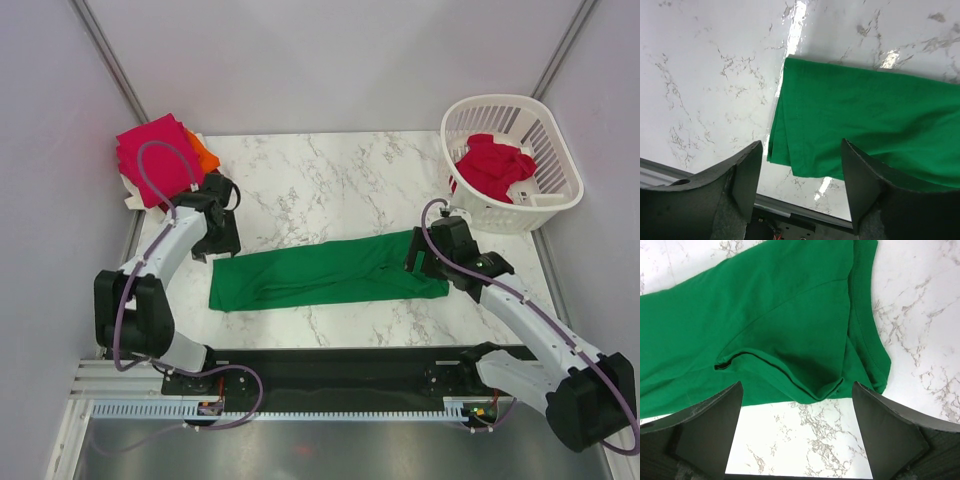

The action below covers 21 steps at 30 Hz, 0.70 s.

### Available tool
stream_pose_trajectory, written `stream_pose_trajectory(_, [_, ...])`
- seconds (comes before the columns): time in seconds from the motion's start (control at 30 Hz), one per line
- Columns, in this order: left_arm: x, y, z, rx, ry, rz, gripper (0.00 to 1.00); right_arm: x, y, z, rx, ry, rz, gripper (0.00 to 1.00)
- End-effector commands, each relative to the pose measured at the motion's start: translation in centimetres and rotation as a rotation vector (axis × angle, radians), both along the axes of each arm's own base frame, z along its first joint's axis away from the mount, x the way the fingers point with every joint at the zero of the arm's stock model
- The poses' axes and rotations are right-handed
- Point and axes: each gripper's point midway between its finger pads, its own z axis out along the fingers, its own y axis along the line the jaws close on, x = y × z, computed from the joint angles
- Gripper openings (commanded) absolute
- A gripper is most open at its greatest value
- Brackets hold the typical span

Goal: Fold and stack the t-shirts
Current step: Fold the tshirt

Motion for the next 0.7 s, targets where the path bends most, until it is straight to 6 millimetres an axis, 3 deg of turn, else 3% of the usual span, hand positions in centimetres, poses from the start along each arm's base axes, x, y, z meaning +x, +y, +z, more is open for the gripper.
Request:
stream_pose_trajectory(0.0, [0.8, 0.3, -1.3, 0.029, 0.027, 0.043, 0.69, 1.4, 1.3, 0.7, 0.04, -0.033, 0.015, 0.98])
stream_pose_trajectory(0.23, [2.0, 0.7, -3.8, 0.066, 0.091, 0.067, 0.59, 2.3, 2.2, -0.1, 0.054, -0.03, 0.048, 0.98])
stream_pose_trajectory(0.33, [2.2, 0.4, -4.5, 0.04, 0.114, 0.07, 0.49, 2.6, 2.4, -0.6, 0.052, -0.024, 0.062, 0.98])
stream_pose_trajectory(0.47, [1.3, 0.4, -5.7, 0.041, 0.153, 0.091, 0.38, 2.8, 2.8, -1.7, 0.043, 0.001, 0.086, 0.98])
stream_pose_trajectory(0.67, [-0.5, 0.9, -6.9, 0.057, 0.185, 0.135, 0.37, 3.3, 3.9, -2.2, 0.055, 0.031, 0.144, 0.98])
